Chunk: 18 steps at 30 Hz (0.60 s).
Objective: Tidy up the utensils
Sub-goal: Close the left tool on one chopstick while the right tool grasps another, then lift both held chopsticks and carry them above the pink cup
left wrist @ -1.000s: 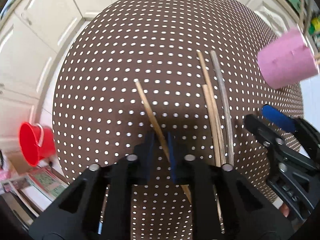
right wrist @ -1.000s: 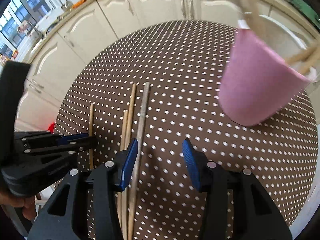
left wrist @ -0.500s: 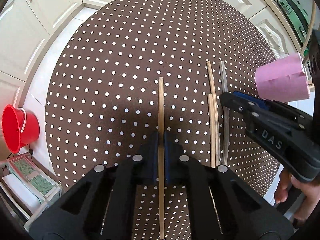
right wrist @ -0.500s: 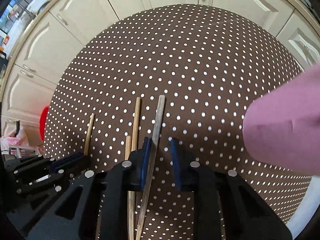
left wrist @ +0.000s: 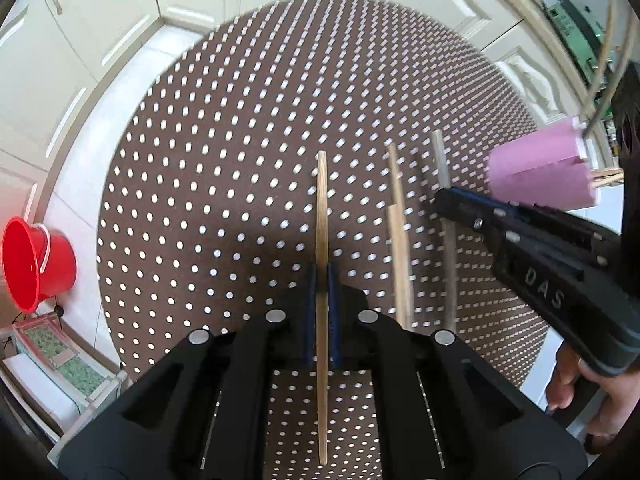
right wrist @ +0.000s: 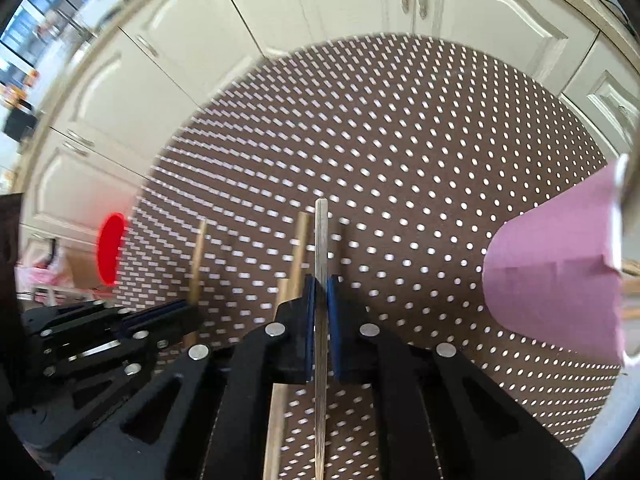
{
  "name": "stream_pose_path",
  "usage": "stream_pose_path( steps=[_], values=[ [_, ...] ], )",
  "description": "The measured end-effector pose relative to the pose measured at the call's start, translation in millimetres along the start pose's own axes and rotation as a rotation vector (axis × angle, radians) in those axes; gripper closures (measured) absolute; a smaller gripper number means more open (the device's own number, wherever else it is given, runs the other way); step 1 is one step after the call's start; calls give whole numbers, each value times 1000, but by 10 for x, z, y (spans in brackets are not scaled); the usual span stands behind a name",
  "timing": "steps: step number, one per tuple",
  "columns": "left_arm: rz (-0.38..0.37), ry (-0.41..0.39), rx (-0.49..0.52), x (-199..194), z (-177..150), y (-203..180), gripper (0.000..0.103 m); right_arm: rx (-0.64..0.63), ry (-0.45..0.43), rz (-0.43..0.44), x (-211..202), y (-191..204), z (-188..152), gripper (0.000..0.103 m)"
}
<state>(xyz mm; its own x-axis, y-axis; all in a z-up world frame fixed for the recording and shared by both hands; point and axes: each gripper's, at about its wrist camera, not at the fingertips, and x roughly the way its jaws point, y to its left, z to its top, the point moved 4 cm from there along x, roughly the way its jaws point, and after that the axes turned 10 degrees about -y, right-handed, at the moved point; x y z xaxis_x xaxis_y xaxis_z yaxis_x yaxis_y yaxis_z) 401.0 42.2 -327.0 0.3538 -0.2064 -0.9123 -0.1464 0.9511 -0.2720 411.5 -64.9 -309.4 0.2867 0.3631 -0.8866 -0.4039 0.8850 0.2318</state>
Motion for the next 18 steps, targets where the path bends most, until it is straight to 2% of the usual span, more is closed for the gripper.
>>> stream_pose_path(
  steps=[7, 14, 18],
  values=[
    [-16, -106, 14, -448, 123, -128, 97, -22, -138, 44, -546, 28, 67, 98],
    [-35, -184, 35, -870, 150, -323, 97, -20, -279, 68, -1063, -79, -125, 98],
    [-48, -234, 63, -1091, 214, -571, 97, -4, -362, 72, -1367, -155, -201, 98]
  ],
)
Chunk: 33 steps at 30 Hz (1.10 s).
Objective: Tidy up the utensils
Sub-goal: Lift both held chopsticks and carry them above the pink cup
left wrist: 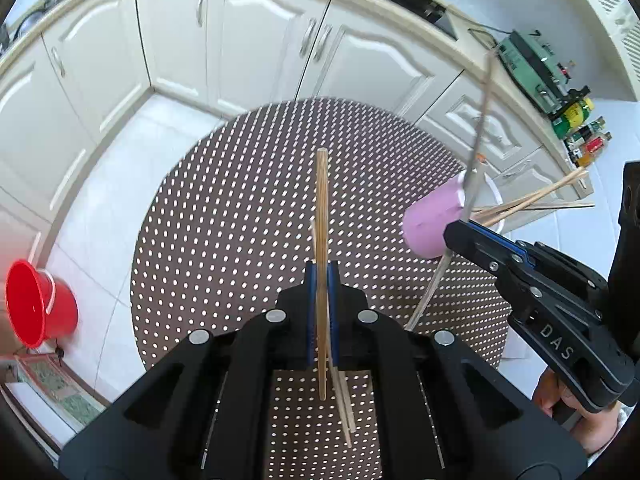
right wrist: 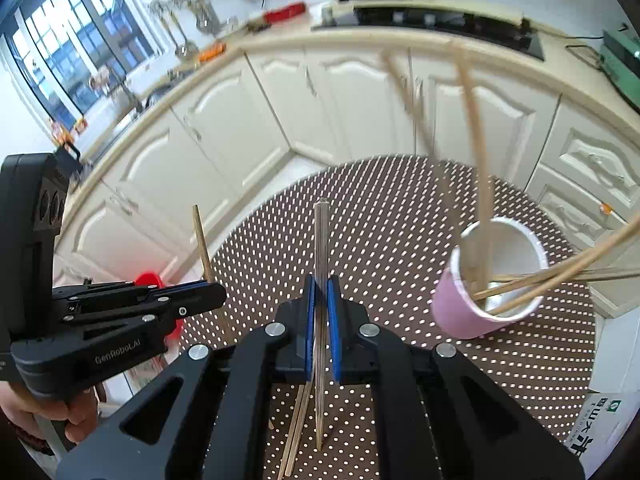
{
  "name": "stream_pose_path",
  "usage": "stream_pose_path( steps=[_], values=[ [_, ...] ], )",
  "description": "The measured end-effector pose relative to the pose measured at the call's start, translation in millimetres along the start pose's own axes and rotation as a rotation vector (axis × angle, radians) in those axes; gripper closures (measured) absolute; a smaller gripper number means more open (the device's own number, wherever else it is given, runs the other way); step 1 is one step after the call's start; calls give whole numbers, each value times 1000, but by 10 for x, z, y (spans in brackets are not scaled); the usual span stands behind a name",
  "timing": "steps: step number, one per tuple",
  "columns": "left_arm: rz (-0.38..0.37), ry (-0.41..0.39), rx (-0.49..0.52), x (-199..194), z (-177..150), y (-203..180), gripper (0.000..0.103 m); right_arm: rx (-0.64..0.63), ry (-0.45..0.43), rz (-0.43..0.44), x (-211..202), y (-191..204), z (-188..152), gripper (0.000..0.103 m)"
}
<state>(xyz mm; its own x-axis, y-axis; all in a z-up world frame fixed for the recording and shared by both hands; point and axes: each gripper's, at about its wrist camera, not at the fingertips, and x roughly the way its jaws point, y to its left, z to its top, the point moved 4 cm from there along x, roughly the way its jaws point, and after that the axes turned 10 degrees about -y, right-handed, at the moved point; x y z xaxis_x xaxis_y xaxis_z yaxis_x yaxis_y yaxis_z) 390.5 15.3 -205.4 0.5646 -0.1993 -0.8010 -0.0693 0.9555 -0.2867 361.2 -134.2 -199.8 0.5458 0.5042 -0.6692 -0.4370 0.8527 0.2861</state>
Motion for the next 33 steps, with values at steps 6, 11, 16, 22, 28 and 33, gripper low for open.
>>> stream_pose_path(
  steps=[6, 11, 16, 22, 28, 33],
  values=[
    [-31, -70, 43, -216, 146, -303, 97, 2, -121, -8, -351, -38, 83, 98],
    [-72, -122, 76, -306, 266, -589, 97, 19, -189, -31, -624, -154, 166, 98],
    [-123, -178, 114, -347, 431, -927, 97, 40, -266, -56, -964, -325, 326, 98],
    [-170, -243, 138, -340, 642, -1259, 97, 51, -359, -107, -1237, -501, 593, 98],
    [-189, -343, 133, -332, 891, -1469, 97, 57, -433, -154, -1341, -672, 806, 98],
    [-200, -404, 127, -293, 1026, -1544, 97, 53, -494, -190, -1351, -745, 901, 98]
  ],
)
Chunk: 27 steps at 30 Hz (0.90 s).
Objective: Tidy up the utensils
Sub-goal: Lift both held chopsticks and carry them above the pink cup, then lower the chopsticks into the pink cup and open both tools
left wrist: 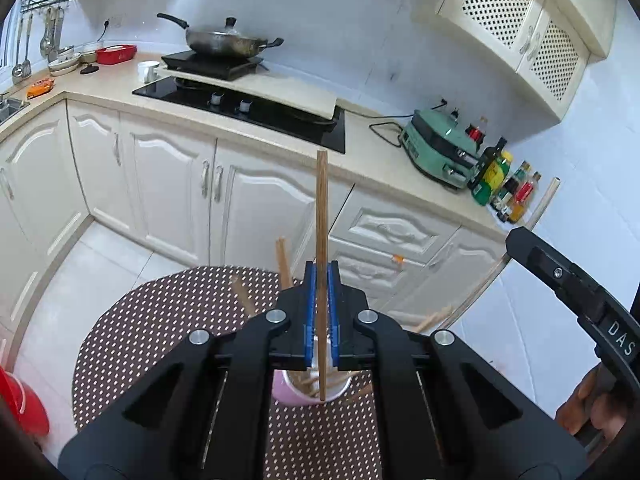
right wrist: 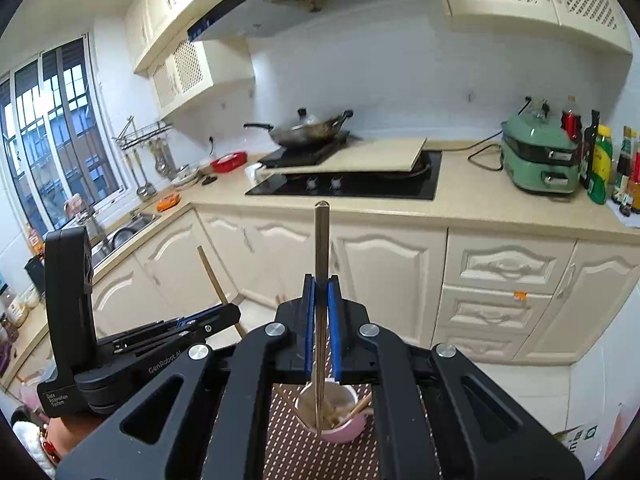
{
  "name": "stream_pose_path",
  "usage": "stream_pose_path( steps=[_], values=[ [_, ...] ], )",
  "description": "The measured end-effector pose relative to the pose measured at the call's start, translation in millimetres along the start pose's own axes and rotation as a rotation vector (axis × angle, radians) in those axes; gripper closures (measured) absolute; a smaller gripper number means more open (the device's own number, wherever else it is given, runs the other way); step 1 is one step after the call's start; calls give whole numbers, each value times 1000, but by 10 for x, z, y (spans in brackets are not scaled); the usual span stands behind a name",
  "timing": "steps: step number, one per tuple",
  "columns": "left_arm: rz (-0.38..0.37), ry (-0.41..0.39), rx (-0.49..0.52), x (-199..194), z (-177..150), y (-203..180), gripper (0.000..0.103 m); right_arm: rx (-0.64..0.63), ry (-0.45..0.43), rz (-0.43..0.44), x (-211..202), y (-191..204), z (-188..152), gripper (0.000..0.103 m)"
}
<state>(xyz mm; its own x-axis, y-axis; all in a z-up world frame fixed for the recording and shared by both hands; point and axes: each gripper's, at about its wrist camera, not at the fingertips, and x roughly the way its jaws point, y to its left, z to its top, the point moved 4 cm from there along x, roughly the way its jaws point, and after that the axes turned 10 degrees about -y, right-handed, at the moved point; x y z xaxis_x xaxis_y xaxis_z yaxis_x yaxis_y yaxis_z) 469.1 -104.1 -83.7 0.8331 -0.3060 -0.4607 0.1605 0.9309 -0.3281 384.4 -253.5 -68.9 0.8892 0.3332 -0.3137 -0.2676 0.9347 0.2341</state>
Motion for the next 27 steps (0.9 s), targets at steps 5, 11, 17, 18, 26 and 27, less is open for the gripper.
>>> stream_pose_path(
  steps=[5, 11, 17, 18, 26, 27],
  values=[
    [10, -17, 25, 141, -39, -8, 97, 9, -25, -29, 98, -57, -64, 98],
    [5, 10, 70, 232, -305, -20, 97, -20, 19, -24, 218, -3, -330, 98],
    [-6, 50, 89, 250, -503, 21, 97, -29, 61, -19, 219, 31, -508, 98],
    [-4, 54, 86, 243, -527, 33, 97, -28, 67, -19, 202, 33, -540, 98],
    [3, 101, 73, 160, -756, 92, 97, -20, 115, -28, 103, 36, -788, 98],
    [8, 104, 74, 152, -772, 94, 97, -17, 121, -30, 94, 35, -817, 98]
  ],
)
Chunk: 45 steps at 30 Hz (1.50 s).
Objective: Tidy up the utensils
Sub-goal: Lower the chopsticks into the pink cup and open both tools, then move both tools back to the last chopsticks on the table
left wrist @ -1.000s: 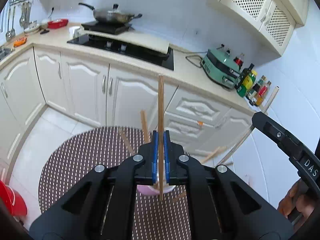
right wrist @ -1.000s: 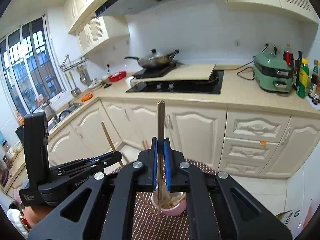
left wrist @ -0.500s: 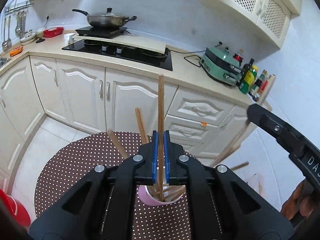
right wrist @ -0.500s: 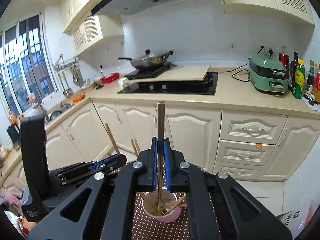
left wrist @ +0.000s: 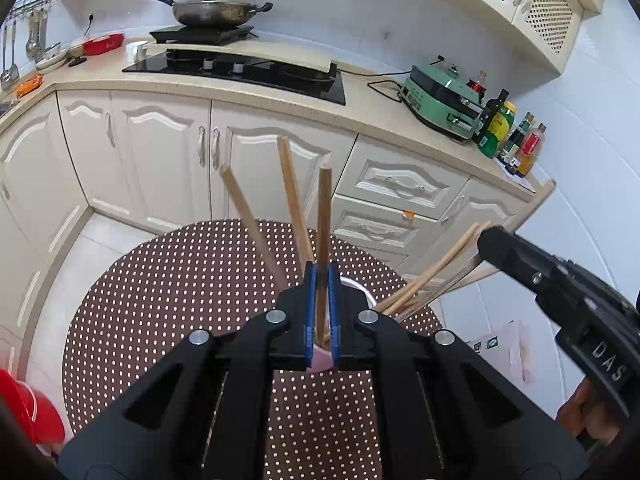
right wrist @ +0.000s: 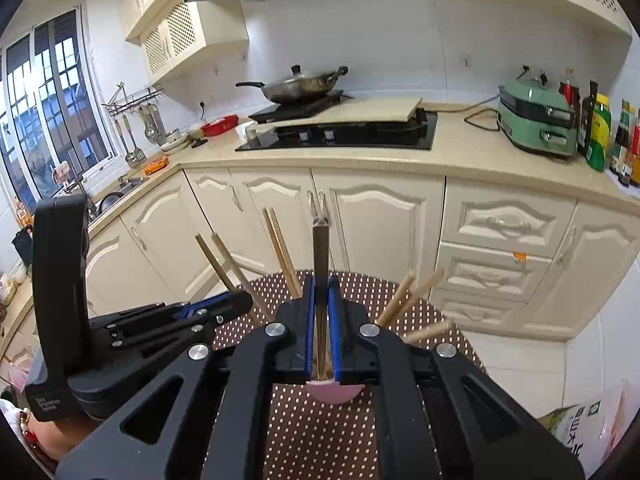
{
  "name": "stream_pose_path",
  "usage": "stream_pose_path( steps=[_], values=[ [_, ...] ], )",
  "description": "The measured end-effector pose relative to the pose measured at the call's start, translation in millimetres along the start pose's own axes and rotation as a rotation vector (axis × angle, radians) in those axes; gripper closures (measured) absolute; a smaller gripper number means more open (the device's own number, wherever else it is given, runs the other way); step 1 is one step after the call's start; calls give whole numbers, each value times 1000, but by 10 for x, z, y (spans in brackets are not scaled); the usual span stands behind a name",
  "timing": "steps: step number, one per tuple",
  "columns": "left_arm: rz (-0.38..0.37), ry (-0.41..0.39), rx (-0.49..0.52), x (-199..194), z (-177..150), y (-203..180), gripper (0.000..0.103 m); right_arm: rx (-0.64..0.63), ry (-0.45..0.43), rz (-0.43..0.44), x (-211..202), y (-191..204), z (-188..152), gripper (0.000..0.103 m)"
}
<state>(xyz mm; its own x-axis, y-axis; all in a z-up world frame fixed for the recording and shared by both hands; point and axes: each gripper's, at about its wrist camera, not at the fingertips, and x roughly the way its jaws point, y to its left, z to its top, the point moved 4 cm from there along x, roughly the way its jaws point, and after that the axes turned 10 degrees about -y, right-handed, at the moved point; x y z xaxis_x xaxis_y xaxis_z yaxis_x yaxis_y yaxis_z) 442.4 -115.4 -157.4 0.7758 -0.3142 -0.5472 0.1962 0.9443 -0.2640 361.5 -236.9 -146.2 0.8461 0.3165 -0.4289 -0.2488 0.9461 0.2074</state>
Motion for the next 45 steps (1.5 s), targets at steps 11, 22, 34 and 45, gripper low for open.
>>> stream_pose_path(
  steps=[11, 22, 34, 45],
  values=[
    [23, 70, -12, -22, -173, 7, 96, 11, 65, -4, 2, 27, -252, 98],
    [49, 87, -23, -104, -249, 26, 52, 51, 92, -9, -18, -28, -336, 98],
    [67, 60, -24, -291, -297, 84, 37, 77, 72, -42, -110, -32, -358, 73],
    [100, 69, -49, -406, -393, 286, 29, 84, 57, -91, -162, -17, -458, 54]
  ],
)
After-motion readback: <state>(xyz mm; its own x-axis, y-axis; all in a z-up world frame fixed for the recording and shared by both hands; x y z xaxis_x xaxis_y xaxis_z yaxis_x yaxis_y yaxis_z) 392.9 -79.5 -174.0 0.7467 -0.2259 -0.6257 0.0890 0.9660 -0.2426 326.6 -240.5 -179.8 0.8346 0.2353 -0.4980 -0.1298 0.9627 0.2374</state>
